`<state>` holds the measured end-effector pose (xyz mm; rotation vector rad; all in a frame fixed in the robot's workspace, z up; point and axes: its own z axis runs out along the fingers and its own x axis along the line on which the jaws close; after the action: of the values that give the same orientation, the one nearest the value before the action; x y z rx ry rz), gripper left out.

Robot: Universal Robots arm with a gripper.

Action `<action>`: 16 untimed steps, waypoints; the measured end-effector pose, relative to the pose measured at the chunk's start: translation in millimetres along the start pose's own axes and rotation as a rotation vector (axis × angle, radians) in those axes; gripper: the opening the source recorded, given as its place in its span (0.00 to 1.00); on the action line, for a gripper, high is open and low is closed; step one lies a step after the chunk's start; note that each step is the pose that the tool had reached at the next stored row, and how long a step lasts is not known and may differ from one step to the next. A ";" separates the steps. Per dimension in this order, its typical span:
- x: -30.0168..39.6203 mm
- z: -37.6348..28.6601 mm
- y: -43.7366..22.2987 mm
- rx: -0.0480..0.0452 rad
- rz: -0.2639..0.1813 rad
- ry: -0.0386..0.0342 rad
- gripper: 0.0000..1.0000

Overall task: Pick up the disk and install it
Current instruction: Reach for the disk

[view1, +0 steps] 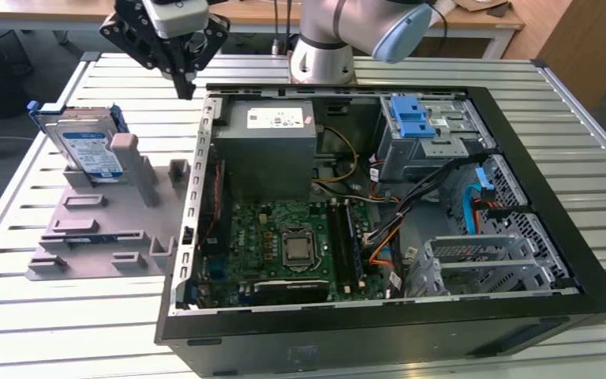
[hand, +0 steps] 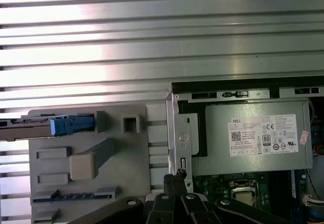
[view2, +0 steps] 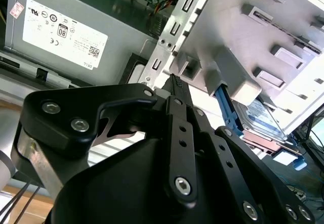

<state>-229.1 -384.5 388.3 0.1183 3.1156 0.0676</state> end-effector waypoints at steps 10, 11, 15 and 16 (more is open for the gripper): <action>11.9 0.1 1.9 0.0000 0.000 0.0001 0.11; 13.1 0.1 2.0 0.0000 0.000 0.0001 0.11; 17.4 0.2 1.9 0.0000 0.000 0.0001 0.11; 18.2 0.3 1.9 0.0000 0.000 0.0000 0.11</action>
<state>-247.0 -381.2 387.7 0.1183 3.1156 0.0676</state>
